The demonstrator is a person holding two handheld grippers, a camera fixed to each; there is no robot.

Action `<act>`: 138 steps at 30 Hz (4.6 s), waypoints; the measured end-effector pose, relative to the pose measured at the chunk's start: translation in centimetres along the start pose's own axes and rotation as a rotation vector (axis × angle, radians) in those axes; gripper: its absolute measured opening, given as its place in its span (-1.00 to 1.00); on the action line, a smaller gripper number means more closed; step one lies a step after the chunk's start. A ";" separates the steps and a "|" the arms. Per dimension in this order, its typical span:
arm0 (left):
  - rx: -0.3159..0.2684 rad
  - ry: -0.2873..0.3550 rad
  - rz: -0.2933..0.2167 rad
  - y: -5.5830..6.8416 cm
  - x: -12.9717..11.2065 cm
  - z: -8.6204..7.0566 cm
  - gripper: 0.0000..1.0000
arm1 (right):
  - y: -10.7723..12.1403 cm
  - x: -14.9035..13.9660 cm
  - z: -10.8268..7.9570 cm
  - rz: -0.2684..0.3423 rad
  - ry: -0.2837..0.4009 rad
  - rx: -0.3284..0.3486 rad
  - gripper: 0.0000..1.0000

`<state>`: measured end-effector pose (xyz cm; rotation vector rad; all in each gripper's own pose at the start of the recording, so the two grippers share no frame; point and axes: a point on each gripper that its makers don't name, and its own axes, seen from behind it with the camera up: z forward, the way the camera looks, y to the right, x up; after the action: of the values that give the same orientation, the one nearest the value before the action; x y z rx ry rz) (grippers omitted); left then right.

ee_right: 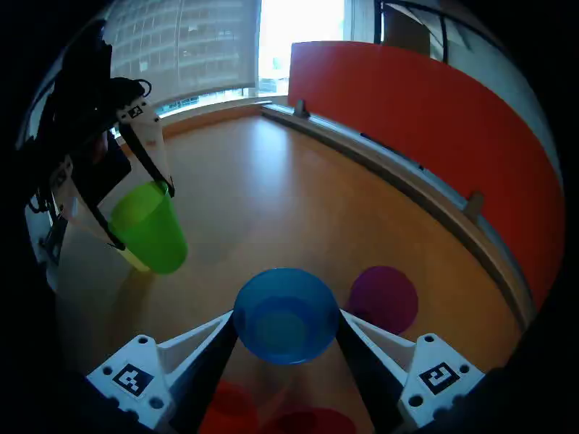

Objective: Pour water

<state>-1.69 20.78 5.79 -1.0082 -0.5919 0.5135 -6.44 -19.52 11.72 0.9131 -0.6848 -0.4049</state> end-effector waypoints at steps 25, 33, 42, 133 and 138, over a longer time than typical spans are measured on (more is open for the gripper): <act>0.065 0.125 -0.033 1.0 2.9 -3.9 0.78 | -1.9 3.5 -4.9 0.000 0.134 -0.040 0.84; 0.086 0.170 -0.051 1.4 3.8 -4.8 0.78 | -2.5 3.9 -6.2 -0.004 0.168 -0.053 0.85; 0.098 0.193 -0.054 2.1 4.4 -5.8 0.78 | -3.7 4.4 -7.2 0.004 0.218 -0.051 0.85; 0.188 0.530 -0.174 2.8 9.1 -11.9 0.78 | -6.5 10.2 -12.7 0.061 0.539 -0.101 0.85; 0.196 0.547 -0.172 2.8 9.4 -12.1 0.78 | -6.6 10.5 -12.9 0.070 0.559 -0.097 0.85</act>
<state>12.93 20.55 0.47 -0.8526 -0.1318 0.1252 9.79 -21.93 4.61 0.8547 -0.1813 -0.1057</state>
